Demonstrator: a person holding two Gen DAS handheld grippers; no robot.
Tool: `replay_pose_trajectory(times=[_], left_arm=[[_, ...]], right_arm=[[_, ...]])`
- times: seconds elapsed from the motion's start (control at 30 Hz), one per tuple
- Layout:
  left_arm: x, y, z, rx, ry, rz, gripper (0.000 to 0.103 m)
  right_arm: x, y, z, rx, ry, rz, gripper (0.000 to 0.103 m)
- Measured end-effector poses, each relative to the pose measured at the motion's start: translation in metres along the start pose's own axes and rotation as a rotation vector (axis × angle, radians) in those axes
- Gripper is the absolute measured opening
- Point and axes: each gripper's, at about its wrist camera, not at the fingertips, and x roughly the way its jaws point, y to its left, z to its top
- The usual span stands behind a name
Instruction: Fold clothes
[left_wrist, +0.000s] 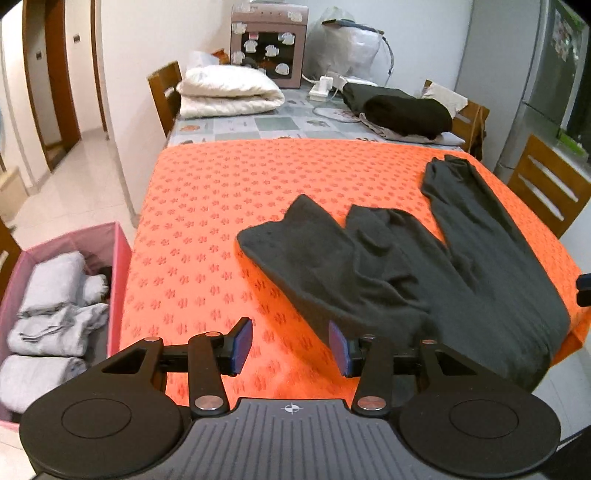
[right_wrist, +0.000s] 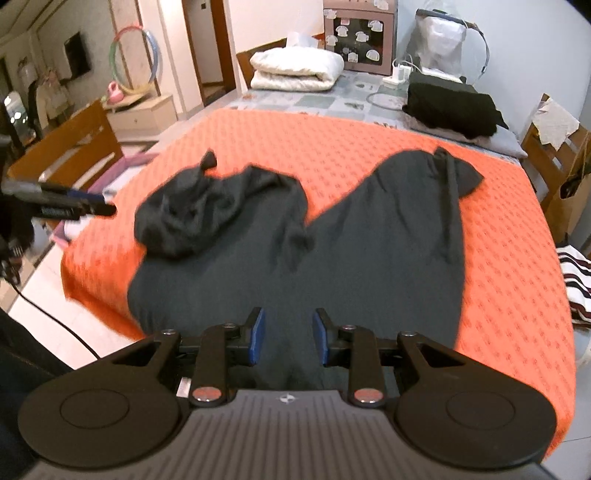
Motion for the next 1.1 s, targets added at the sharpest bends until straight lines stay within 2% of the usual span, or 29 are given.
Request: replay_pose_trajectory(times=[0.3, 0.57, 0.63, 0.67, 0.7, 0.73, 1.1], left_arm=[[0.054, 0.039, 0.029, -0.133, 0.066, -0.187, 0.049], [0.095, 0.049, 0.035, -0.281, 0.168, -0.264, 0.047], [0.100, 0.049, 0.036, -0.289, 0.184, -0.286, 0.031], [0.102, 0.048, 0.038, -0.286, 0.186, -0.300, 0.014], [0.103, 0.047, 0.039, -0.283, 0.187, -0.314, 0.006], [0.105, 0.047, 0.041, -0.280, 0.188, -0.327, 0.005], [0.102, 0.047, 0.191, -0.114, -0.113, -0.275, 0.004]], right_arm=[[0.046, 0.028, 0.066, 0.027, -0.015, -0.033, 0.033], [0.062, 0.047, 0.093, -0.021, -0.005, -0.045, 0.033], [0.062, 0.046, 0.094, -0.014, -0.003, -0.045, 0.033], [0.063, 0.045, 0.094, -0.009, -0.002, -0.048, 0.033], [0.063, 0.044, 0.094, -0.004, 0.000, -0.050, 0.033], [0.064, 0.041, 0.094, 0.004, 0.002, -0.054, 0.033], [0.076, -0.001, 0.089, 0.109, 0.004, -0.077, 0.033]])
